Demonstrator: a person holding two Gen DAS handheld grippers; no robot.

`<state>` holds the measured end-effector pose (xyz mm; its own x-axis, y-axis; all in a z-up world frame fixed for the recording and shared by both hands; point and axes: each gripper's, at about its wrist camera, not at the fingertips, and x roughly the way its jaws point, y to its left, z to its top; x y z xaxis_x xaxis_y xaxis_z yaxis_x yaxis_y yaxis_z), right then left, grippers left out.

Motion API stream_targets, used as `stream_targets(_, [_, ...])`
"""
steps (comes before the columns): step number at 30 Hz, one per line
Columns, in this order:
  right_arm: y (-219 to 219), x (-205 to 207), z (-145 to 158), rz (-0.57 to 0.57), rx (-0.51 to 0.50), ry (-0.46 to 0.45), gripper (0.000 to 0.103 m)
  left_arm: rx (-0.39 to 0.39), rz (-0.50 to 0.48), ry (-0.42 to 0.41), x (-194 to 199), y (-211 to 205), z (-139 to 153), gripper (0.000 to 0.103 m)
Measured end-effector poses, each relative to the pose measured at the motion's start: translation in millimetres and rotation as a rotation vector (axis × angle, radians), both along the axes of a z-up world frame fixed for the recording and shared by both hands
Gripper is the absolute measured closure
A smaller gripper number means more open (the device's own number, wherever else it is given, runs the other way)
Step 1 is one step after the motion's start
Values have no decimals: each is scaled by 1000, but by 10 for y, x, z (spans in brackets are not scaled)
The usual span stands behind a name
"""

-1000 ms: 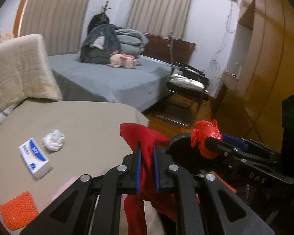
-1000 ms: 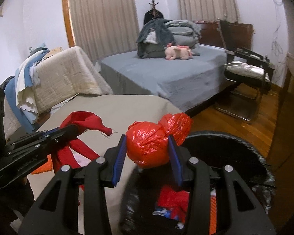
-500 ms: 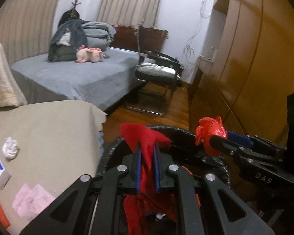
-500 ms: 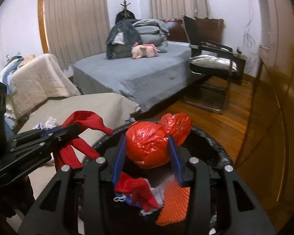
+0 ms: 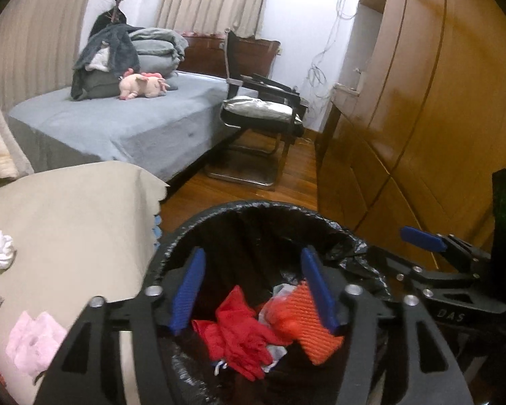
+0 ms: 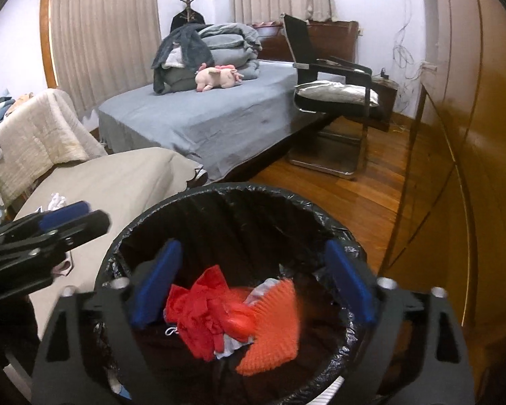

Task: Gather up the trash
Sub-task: 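Move both open grippers back to the pink towel and orange foam net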

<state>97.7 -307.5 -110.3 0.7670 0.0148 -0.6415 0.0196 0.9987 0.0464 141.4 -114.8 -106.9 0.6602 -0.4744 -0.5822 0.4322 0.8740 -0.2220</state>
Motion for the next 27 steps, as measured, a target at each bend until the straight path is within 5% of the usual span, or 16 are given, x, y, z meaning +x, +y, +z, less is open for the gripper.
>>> stream_targets(7, [111, -14, 101, 21, 32, -34, 7, 3, 73, -39, -160, 322, 123, 14])
stream_targets(27, [1429, 210, 293, 277, 76, -74, 6, 71, 378, -70, -539, 1709, 209, 10])
